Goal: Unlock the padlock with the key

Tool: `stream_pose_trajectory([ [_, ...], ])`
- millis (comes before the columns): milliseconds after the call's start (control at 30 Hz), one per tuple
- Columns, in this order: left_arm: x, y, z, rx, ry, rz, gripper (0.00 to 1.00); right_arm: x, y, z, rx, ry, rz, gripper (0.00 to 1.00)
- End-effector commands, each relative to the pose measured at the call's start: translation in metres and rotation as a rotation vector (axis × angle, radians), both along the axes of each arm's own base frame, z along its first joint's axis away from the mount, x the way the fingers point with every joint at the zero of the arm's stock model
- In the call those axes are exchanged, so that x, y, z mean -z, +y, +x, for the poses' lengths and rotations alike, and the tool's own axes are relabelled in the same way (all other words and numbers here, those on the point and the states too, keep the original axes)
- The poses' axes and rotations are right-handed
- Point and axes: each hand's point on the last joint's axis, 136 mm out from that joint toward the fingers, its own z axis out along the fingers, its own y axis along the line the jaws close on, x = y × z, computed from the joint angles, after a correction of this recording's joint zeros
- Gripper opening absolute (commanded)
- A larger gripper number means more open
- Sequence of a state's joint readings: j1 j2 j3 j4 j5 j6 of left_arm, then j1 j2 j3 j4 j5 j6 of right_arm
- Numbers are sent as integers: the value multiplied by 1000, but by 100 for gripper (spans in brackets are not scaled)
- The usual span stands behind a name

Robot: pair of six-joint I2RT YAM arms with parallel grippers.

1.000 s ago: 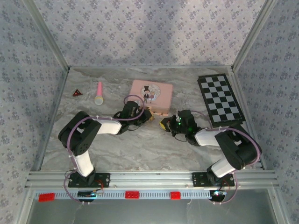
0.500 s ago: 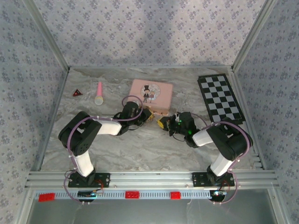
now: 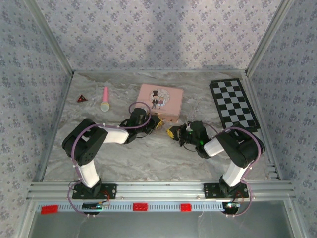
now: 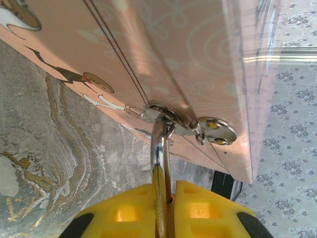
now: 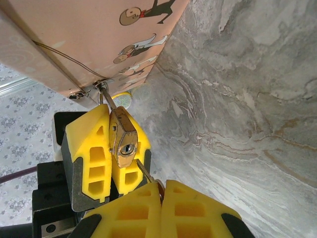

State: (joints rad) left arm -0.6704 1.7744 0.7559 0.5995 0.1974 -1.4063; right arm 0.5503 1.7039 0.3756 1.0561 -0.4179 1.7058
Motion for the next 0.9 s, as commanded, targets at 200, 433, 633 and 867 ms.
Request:
stream_pose_trajectory([
  [200, -49, -12, 10, 8, -138, -97, 11, -5, 2, 1, -12, -19, 27, 0],
  [433, -48, -12, 9, 9, -134, -99, 11, -6, 3, 2, -13, -20, 32, 0],
  [633, -48, -12, 9, 10, -135, -98, 10, -9, 4, 4, -14, -27, 39, 0],
  [867, -48, -13, 8, 14, -132, -98, 10, -10, 5, 5, -12, -28, 41, 0],
])
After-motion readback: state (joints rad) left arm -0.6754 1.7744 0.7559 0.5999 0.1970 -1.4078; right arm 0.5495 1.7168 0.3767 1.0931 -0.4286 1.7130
